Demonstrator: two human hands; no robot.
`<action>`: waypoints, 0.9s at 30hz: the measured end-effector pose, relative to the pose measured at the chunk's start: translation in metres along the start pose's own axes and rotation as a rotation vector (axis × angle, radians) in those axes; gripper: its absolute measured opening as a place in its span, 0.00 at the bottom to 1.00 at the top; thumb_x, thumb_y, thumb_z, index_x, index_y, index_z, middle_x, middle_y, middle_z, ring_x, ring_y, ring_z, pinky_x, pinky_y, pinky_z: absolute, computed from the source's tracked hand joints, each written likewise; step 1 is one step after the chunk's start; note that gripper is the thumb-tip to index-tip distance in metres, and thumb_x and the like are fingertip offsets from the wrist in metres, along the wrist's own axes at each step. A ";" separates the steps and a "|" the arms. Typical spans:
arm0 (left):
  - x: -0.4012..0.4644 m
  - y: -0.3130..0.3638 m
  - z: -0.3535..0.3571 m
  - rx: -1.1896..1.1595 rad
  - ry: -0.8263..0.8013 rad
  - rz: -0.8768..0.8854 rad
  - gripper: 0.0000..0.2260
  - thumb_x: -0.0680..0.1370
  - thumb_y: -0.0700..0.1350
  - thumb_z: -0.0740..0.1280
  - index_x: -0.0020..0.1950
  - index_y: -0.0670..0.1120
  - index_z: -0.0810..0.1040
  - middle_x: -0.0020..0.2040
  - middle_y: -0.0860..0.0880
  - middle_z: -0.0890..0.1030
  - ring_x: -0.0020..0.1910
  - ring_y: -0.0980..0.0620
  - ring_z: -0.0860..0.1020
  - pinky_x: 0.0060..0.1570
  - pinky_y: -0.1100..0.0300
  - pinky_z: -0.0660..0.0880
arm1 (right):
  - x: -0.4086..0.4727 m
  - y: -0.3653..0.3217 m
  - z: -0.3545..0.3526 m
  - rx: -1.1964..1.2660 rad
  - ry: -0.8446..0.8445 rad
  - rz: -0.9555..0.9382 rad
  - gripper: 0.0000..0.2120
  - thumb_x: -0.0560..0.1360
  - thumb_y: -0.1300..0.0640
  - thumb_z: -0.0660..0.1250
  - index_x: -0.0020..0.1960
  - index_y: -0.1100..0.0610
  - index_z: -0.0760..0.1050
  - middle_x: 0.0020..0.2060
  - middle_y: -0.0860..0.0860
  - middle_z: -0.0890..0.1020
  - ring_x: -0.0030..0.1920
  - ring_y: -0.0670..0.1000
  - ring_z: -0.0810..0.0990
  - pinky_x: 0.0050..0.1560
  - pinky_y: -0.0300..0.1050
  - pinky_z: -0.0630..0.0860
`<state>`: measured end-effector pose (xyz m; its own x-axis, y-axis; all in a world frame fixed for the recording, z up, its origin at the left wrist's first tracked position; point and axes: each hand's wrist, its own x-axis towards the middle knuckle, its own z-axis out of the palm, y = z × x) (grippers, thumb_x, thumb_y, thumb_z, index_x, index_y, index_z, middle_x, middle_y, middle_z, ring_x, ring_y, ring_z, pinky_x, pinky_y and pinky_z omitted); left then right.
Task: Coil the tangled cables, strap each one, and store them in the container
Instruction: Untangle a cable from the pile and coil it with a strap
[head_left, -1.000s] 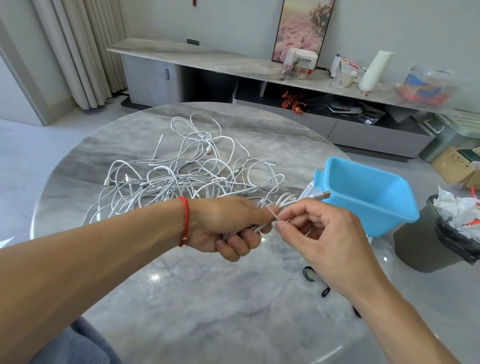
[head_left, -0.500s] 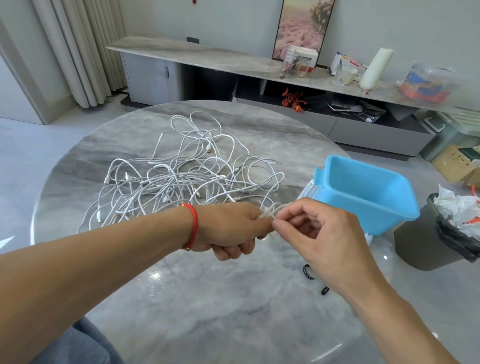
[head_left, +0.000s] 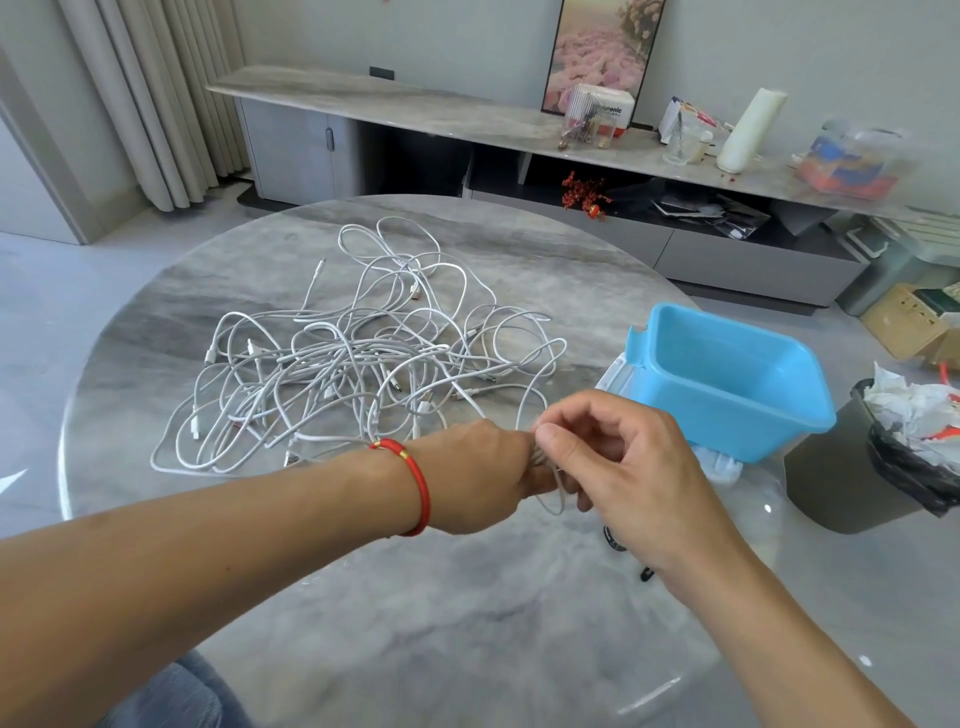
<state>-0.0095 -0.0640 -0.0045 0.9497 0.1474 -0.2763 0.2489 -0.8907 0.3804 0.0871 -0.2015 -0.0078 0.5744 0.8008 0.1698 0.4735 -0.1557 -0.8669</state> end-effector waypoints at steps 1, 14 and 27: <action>0.000 0.001 0.000 0.004 -0.021 -0.010 0.13 0.86 0.54 0.54 0.59 0.47 0.71 0.34 0.54 0.67 0.34 0.51 0.70 0.42 0.58 0.66 | 0.000 0.000 -0.001 0.012 0.005 0.016 0.06 0.78 0.56 0.73 0.43 0.49 0.82 0.31 0.43 0.82 0.30 0.42 0.78 0.35 0.34 0.73; 0.008 -0.002 -0.005 -0.150 -0.105 -0.161 0.18 0.84 0.59 0.56 0.41 0.47 0.63 0.39 0.47 0.73 0.39 0.41 0.78 0.37 0.55 0.75 | -0.001 -0.005 -0.017 0.294 -0.037 0.055 0.04 0.80 0.57 0.71 0.46 0.54 0.82 0.37 0.45 0.80 0.35 0.46 0.71 0.44 0.40 0.73; 0.011 -0.031 -0.027 -1.180 -0.326 -0.183 0.13 0.83 0.54 0.60 0.43 0.49 0.65 0.33 0.51 0.55 0.25 0.57 0.53 0.20 0.70 0.53 | 0.003 -0.011 -0.044 0.476 0.015 0.170 0.09 0.83 0.61 0.62 0.44 0.57 0.73 0.33 0.51 0.75 0.33 0.50 0.71 0.33 0.39 0.72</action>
<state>-0.0021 -0.0231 0.0045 0.8332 -0.0355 -0.5518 0.5526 0.0891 0.8286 0.1127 -0.2229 0.0232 0.6277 0.7783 0.0115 0.0178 0.0004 -0.9998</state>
